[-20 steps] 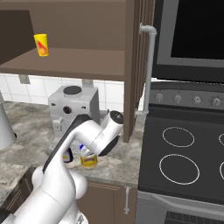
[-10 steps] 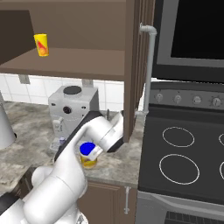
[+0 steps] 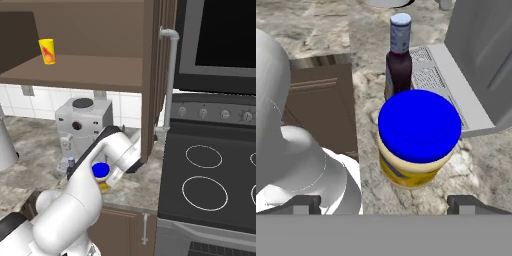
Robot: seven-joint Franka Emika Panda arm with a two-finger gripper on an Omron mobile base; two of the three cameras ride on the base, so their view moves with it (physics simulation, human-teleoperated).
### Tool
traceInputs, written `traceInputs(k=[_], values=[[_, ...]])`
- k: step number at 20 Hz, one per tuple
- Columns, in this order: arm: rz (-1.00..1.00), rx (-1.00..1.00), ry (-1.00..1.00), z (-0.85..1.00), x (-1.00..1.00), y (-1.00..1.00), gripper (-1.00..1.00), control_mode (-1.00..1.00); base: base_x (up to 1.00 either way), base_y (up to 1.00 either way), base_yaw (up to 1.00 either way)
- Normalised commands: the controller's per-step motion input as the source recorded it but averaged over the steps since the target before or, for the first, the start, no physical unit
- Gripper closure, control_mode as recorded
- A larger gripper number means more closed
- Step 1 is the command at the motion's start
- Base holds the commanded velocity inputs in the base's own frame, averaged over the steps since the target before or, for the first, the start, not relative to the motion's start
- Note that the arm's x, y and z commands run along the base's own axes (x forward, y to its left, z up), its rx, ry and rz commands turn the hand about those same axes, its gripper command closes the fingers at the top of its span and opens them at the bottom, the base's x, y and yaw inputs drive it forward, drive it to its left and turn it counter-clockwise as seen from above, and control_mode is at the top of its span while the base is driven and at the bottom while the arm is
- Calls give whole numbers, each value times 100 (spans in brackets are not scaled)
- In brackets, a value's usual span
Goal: Pick the mayonnaise and condiment bottle from the counter and place them in the cabinet.
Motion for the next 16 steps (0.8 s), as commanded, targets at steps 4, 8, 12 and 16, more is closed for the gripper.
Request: traceInputs(k=[4,8,12,16], values=[[8,0,-4,-3,0,0,-100,-100,0,0,0],[4,1,-2,-1,2,3,-100,-100,0,0,0],[3,3,0,-2,6,7,-100,-100,0,0,0],[1,7,0,-8,10,14,-100,-100,0,0,0]])
